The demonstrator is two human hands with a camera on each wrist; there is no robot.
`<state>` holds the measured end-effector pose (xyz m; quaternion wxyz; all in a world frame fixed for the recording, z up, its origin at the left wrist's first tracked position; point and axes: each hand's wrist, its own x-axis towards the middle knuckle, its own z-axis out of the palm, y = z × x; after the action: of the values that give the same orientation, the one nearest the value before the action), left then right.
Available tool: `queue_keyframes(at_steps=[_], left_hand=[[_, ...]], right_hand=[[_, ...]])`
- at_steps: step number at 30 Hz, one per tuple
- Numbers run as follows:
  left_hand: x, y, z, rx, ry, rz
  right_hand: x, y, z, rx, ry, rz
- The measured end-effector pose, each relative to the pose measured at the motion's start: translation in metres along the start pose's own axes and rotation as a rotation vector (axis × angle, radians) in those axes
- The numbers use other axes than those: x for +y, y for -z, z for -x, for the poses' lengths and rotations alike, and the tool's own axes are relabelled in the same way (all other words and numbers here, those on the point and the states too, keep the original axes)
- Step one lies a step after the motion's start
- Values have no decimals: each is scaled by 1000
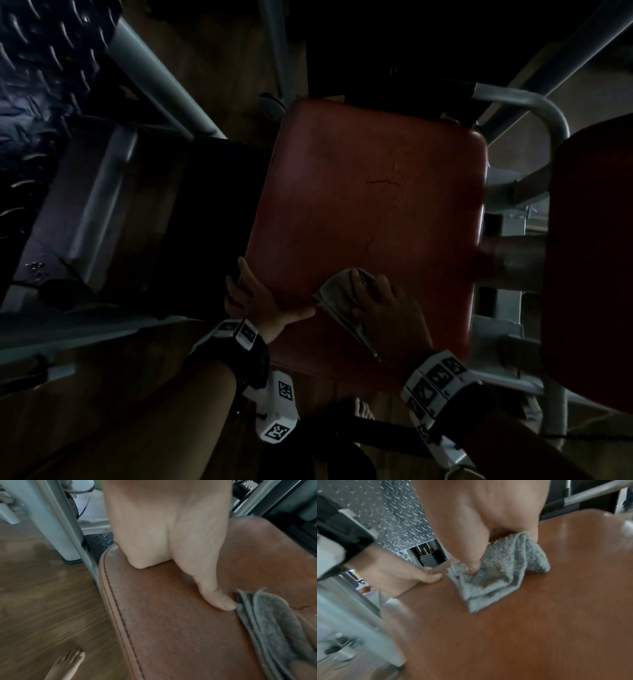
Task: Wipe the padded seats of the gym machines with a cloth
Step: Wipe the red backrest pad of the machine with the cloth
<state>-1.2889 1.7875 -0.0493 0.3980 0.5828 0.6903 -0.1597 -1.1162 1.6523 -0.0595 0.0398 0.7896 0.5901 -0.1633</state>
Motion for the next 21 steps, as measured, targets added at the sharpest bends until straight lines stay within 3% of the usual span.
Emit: queue_keyframes(at_steps=[5, 14, 21], left_hand=[[-1, 2, 1, -16, -15, -4], [-1, 0, 0, -11, -14, -16], [0, 2, -1, -38, -10, -18]], right_hand=[[14, 12, -27, 17, -37, -5], [19, 6, -11, -24, -10, -10], [21, 12, -37, 1, -122, -62]])
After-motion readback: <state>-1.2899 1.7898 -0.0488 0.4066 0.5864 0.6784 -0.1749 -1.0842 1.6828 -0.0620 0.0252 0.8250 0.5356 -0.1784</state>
